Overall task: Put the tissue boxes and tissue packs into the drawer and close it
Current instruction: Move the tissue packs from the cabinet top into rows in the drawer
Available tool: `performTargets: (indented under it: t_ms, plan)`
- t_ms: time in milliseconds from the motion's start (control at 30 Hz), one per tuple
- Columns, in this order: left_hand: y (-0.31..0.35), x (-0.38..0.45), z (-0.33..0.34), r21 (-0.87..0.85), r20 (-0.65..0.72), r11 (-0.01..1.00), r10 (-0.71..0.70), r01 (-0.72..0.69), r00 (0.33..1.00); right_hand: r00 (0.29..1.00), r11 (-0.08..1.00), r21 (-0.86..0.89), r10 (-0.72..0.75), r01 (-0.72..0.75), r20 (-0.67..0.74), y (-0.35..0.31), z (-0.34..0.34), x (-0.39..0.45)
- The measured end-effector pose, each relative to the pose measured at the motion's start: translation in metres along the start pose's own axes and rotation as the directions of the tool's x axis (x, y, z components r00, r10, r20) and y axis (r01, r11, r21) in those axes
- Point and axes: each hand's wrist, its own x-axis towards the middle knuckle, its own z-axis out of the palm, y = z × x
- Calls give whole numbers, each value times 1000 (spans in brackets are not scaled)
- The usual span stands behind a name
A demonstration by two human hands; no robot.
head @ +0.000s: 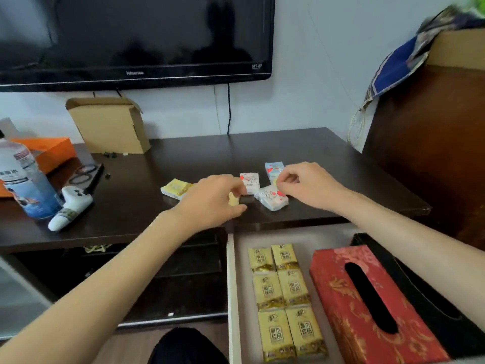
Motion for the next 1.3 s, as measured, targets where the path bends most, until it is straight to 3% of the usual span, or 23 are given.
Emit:
performTargets:
  t_ms: [200,467,667,833,1000,1300]
  plan:
    - [-69,34,-6,51,-102,962,-261,268,960,996,995,30,93,-93,13,4,25,55]
    - [-162,38,9,74,-71,858,-504,508,861,991,998,-48,-28,34,128,-12,71,93]
    - [-198,35,28,-69,-2,830,-555,554,832,954,979,3,-202,206,220,-36,92,77]
    - [-203,39,36,-118,-2,804,-587,583,809,924,932,-222,-205,285,324,-45,101,63]
    - [-200,48,34,-86,35,781,-618,618,785,925,940,-212,-190,269,330,-44,104,63]
    - [-195,47,22,34,113,806,-590,590,799,939,947,-210,-176,244,297,-39,98,57]
